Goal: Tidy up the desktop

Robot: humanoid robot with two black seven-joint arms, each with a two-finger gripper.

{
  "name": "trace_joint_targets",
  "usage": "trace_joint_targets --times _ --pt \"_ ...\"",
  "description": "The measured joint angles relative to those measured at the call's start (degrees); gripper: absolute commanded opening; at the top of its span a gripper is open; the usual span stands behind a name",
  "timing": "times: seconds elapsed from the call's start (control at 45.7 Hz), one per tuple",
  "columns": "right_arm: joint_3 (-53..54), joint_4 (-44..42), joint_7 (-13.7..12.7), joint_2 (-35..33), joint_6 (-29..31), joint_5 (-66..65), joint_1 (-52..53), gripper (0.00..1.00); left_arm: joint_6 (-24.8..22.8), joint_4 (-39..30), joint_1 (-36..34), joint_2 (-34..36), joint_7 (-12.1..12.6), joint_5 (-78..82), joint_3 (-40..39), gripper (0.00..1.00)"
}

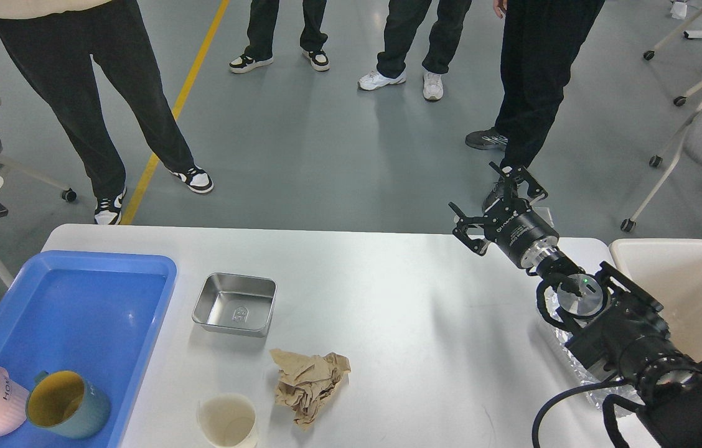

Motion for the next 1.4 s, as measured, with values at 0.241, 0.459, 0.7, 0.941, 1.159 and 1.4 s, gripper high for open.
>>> trace_joint_targets --times 0.241,0.459,0.7,0.941,1.159,1.4 --pt "0.01 0.71 0.0 0.02 0.01 0.0 0.0 1.0 0.44 1.98 -0.42 -0.17 0.1 0.08 0.54 0.97" --pt "0.03 0.75 0.05 0.08 0.01 0.0 0.0 1.0 0.44 4.3 -1.84 -0.53 0.21 0.21 0.38 0.97" --pt "0.03 0.83 0.08 0.33 0.01 0.0 0.0 1.0 0.74 5.94 -4.06 -1.5 2.53 0.55 0.26 0.97" --pt "0.03 0.83 0.08 0.22 0.0 0.0 0.0 1.0 -0.87 6.2 -7.03 -5.11 8.88 0.99 0.29 0.97" --pt "0.03 0.85 0.08 0.21 0.0 0.0 0.0 1.0 -6.28 6.54 -13.19 -13.17 19.62 7.71 0.51 0.94" --pt "0.03 1.75 0.0 0.04 0.0 0.0 0.0 1.0 -9.22 6.54 -17.68 -16.9 24.05 12.43 2.62 0.92"
